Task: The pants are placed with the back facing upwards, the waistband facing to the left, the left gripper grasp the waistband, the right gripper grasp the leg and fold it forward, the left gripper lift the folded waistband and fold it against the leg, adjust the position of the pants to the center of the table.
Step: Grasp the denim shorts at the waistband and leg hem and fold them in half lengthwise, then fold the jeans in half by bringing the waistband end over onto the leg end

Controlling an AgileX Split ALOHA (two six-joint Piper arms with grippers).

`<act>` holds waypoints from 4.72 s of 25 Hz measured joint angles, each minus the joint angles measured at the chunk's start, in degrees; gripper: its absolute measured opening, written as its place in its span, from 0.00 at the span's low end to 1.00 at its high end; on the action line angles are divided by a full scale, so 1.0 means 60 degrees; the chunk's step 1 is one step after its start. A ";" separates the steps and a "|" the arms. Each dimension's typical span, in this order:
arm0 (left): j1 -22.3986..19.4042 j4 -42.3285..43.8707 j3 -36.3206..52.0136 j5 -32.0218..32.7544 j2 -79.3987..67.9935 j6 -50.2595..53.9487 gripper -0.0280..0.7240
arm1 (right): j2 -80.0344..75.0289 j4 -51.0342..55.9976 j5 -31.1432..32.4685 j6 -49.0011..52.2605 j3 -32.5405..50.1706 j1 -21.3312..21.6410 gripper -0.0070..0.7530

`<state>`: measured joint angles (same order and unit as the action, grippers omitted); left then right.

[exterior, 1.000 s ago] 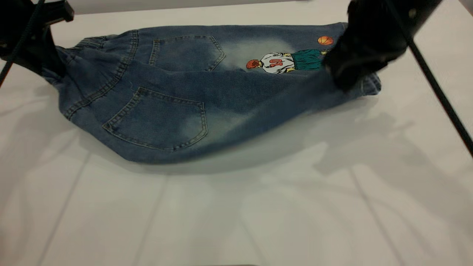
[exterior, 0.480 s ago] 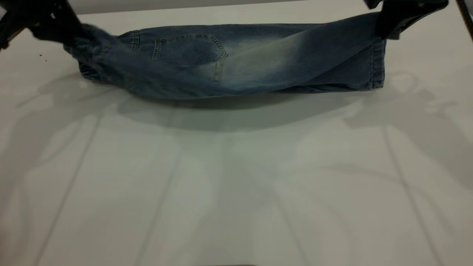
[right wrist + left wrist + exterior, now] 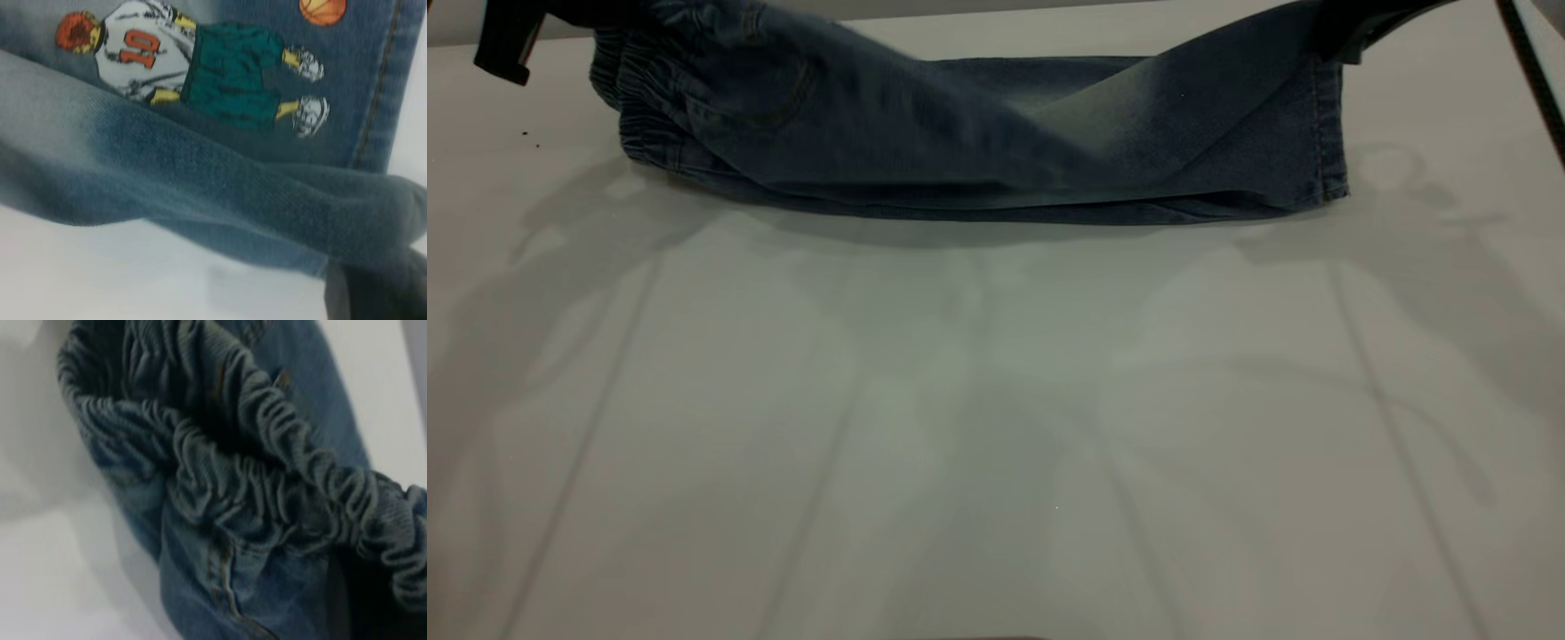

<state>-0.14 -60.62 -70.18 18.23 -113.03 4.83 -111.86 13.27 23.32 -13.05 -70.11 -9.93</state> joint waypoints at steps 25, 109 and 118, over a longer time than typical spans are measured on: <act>0.0000 -0.2576 -0.0607 -0.2961 -0.1905 -0.0392 0.16 | -0.1478 0.0799 -0.3332 0.0000 -0.0285 0.0007 0.05; -0.0707 0.5353 -0.5895 0.1473 -0.5038 -0.4308 0.42 | -0.0887 0.1814 -0.3286 -0.0503 -0.0856 -0.2341 0.58; -0.0699 0.5403 -0.5905 0.2255 -0.4877 -0.4642 0.17 | -0.1769 0.1897 -0.4496 -0.0485 -0.1175 -0.2453 0.58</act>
<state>-4.33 -28.20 -105.61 31.76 -142.29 -23.02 -122.47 24.65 -3.65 -15.96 -77.16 -24.65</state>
